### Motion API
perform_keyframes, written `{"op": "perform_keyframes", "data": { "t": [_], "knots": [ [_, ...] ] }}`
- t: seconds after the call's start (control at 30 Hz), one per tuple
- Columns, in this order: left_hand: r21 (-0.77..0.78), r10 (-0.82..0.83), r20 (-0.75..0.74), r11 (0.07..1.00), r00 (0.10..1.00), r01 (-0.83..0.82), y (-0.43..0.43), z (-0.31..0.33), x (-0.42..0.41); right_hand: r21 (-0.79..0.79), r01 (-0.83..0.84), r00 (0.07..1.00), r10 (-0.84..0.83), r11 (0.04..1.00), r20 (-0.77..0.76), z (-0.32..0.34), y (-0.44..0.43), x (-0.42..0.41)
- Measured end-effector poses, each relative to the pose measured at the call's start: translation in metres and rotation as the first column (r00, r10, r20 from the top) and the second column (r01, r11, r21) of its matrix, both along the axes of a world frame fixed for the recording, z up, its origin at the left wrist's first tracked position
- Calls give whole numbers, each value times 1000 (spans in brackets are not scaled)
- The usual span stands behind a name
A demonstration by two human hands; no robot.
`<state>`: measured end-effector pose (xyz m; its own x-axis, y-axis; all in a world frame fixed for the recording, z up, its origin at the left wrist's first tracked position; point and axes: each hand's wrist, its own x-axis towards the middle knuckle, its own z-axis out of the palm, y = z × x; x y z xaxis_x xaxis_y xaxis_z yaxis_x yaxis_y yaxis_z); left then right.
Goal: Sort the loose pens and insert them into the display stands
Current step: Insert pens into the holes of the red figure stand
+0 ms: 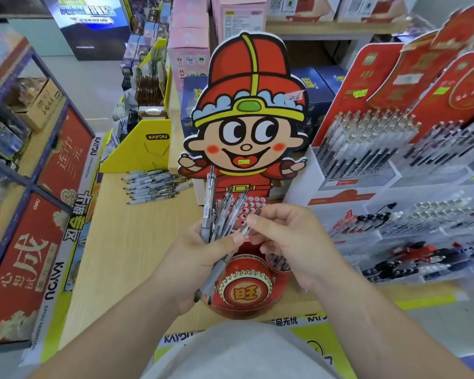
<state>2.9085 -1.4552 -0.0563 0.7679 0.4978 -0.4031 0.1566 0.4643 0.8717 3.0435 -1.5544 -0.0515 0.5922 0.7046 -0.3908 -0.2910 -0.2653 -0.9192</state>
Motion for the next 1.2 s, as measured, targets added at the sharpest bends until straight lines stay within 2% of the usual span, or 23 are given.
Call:
{"op": "perform_keyframes", "data": {
  "t": [0.13,0.2,0.27,0.37,0.47,0.67,0.87,1.2],
  "knots": [
    [18,123,-91,992,988,-122,9,-11,-2,64,74,996,-77,995,52,10,-3,20],
    [25,169,-114,986,979,-167,14,-19,-4,127,130,976,-149,983,156,16,-5,36],
    [24,195,-128,981,972,-193,19,-26,-7,138,125,932,-164,982,323,19,-4,46],
    [19,214,-152,977,965,-214,22,-35,-12,73,38,811,-73,997,580,11,1,47],
    [-20,233,-155,971,960,-239,23,-38,-15,-5,-46,723,37,999,689,-2,9,40],
    [-167,251,-109,949,962,-266,20,-33,-15,-179,-110,600,209,978,772,-18,19,36],
    [-171,245,-107,950,964,-260,22,-34,-12,-263,-122,519,288,957,805,-30,18,38],
    [-170,205,-123,960,971,-224,25,-37,-13,-338,-113,509,346,934,788,-48,13,32]
  ]
}}
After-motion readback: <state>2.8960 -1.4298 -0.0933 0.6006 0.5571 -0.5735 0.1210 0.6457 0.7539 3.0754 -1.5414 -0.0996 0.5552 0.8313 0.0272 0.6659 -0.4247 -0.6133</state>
